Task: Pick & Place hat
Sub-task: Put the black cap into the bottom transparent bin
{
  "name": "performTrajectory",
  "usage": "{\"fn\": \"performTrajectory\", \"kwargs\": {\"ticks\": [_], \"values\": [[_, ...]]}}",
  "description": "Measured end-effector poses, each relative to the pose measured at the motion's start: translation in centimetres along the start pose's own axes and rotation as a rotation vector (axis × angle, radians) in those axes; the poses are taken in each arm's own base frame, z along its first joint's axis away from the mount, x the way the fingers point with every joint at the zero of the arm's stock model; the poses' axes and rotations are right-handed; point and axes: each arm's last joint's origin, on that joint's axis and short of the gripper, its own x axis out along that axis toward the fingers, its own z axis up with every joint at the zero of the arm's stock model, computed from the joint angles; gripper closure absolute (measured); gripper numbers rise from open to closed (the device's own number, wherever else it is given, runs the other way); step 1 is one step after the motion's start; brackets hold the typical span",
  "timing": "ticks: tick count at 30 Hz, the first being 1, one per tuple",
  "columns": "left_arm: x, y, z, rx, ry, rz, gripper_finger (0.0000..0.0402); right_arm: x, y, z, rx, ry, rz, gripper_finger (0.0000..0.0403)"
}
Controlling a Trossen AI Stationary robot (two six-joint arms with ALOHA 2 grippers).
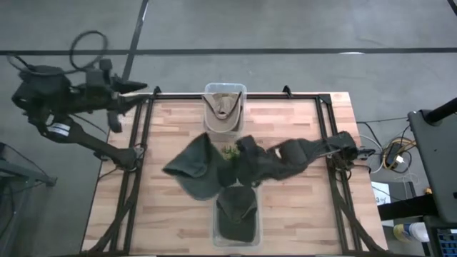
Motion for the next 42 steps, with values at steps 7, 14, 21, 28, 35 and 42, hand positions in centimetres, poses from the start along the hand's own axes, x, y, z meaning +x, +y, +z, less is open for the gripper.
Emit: {"fn": "performTrajectory", "kwargs": {"ticks": [7, 14, 21, 28, 35, 42], "values": [[-0.8, 0.4, 0.2, -0.015, -0.042, -0.002, 0.0268, -4.0, -0.9, -3.0, 0.191, -0.153, -0.059, 0.0392], [-0.8, 0.4, 0.3, 0.037, -0.045, -0.004, 0.0268, -4.3, -1.2, -7.9, 0.268, -0.210, -0.087, 0.0392], [-0.7, 0.3, 0.4, 0.073, -0.057, -0.004, 0.0268, -2.5, -1.8, -13.5, 0.284, -0.208, -0.135, 0.0391], [-0.3, 0.1, 0.3, 0.110, -0.047, -0.003, 0.0268, -1.8, -2.8, -18.0, 0.231, -0.247, -0.162, 0.0391], [1.2, -0.7, 0.2, 0.169, -0.011, -0.003, 0.0268, -1.3, -3.4, -20.3, 0.135, -0.272, -0.164, 0.0391], [2.7, -1.5, -0.3, 0.208, 0.035, 0.009, 0.0268, -0.4, -4.0, -21.9, 0.122, -0.166, -0.258, 0.0390]]}}
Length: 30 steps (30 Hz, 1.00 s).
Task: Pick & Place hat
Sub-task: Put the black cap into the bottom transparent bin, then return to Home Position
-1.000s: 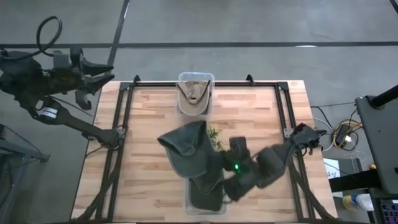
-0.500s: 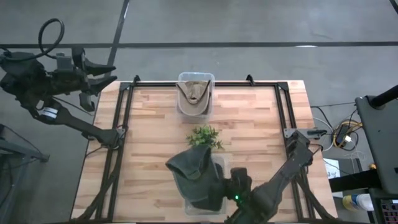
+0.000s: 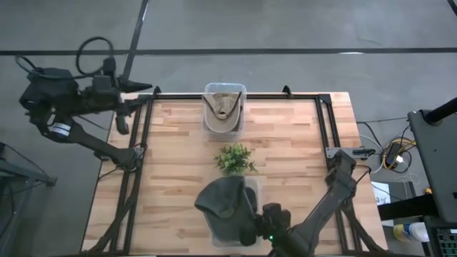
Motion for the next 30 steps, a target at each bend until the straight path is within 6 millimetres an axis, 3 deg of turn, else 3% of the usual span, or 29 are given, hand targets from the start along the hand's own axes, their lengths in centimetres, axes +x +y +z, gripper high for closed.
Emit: {"fn": "performTrajectory", "kwargs": {"ticks": [4, 11, 20, 26, 30], "values": [[0.6, -0.3, 0.0, 0.008, 0.014, -0.001, 0.0268, 0.3, -0.3, -0.7, 0.039, 0.095, -0.086, 0.0374], [1.2, -0.7, 0.0, 0.018, 0.031, -0.003, 0.0268, -0.5, -0.2, -0.1, 0.050, 0.173, -0.118, 0.0305], [0.9, -0.5, 0.0, 0.005, 0.021, 0.005, 0.0268, -3.0, 1.1, 3.4, -0.084, 0.195, 0.049, 0.0246], [0.8, -0.4, -0.1, -0.004, 0.027, 0.001, 0.0268, -2.8, 3.2, 6.1, -0.251, 0.223, 0.172, 0.0253], [1.0, -0.6, -0.5, -0.042, 0.074, -0.006, 0.0268, -2.6, 3.8, 10.0, -0.219, 0.191, 0.177, 0.0270]]}}
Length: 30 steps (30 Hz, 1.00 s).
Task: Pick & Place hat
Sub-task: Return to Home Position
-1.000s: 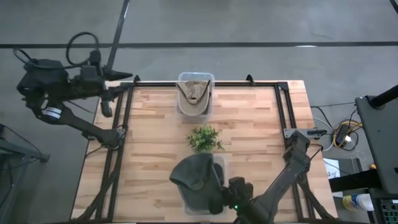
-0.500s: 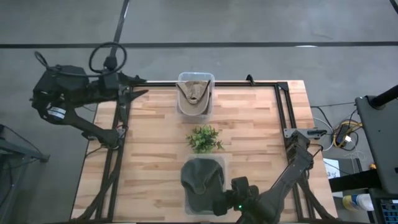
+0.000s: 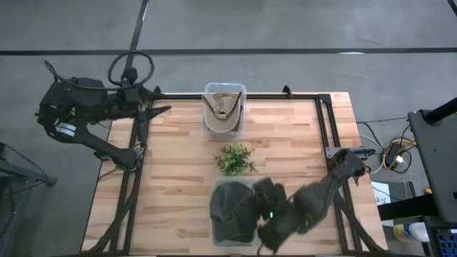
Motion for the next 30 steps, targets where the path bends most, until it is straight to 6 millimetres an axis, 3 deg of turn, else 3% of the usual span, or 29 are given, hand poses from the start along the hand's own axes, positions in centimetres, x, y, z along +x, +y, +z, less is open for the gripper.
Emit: {"fn": "performTrajectory", "kwargs": {"ticks": [4, 8, 12, 20, 30], "values": [[0.8, -0.7, -0.7, -0.031, 0.076, -0.058, 0.0275, 0.0, 0.1, 3.0, -0.090, -0.013, 0.029, 0.0313], [1.7, -1.8, -1.5, -0.077, 0.109, -0.232, 0.0324, 0.5, 0.8, 5.0, -0.262, -0.086, 0.078, 0.0383], [2.2, -2.6, -2.6, -0.090, 0.125, -0.315, 0.0391, 1.2, 1.2, 7.4, -0.427, -0.167, 0.092, 0.0393], [1.5, -2.8, -5.2, -0.219, -0.106, -0.454, 0.0401, 3.4, 1.6, 11.9, -0.648, -0.296, 0.079, 0.0395], [-0.9, -1.6, -12.7, -0.313, -0.295, -0.419, 0.0401, 5.1, 2.4, 15.9, -0.774, -0.344, 0.250, 0.0395]]}}
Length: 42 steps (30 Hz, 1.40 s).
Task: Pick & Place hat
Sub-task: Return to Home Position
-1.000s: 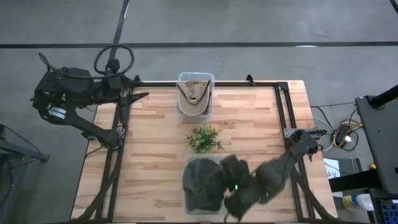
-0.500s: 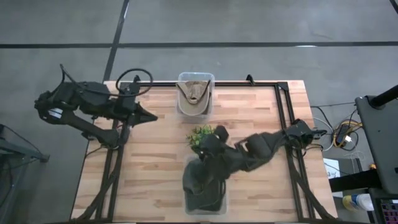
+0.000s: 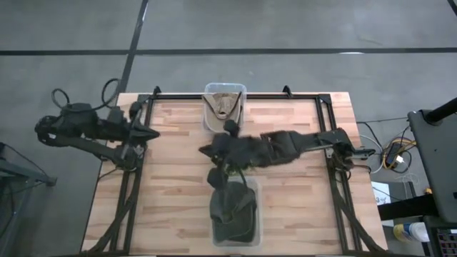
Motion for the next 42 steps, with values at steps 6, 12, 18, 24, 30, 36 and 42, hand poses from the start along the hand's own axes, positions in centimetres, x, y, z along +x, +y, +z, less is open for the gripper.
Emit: {"fn": "performTrajectory", "kwargs": {"ticks": [6, 12, 18, 24, 30, 36, 42], "values": [[-1.9, 0.7, -2.0, -0.041, -0.035, 0.040, 0.0401, 3.1, -2.2, 0.5, 0.013, -0.084, 0.176, 0.0395], [-2.3, 0.9, -2.9, -0.126, -0.026, 0.040, 0.0401, 4.1, -4.4, -0.5, 0.020, -0.076, 0.177, 0.0395], [-2.4, 1.0, -3.2, -0.082, -0.001, 0.046, 0.0401, 2.9, -6.9, -1.9, 0.086, -0.274, 0.308, 0.0395], [-2.4, 1.3, -3.6, 0.106, 0.047, 0.130, 0.0401, -0.3, -10.2, -6.4, 0.147, -0.268, 0.263, 0.0395], [-2.1, 1.6, -5.0, 0.182, 0.144, 0.201, 0.0401, -6.2, -13.1, -10.8, 0.253, -0.195, 0.003, 0.0394], [-0.2, 2.0, -7.8, 0.143, 0.122, 0.247, 0.0401, -11.3, -14.8, -15.8, 0.300, -0.261, -0.174, 0.0394], [1.3, 2.4, -11.7, 0.095, 0.108, 0.251, 0.0401, -14.1, -16.8, -20.7, 0.129, -0.212, -0.309, 0.0394]]}}
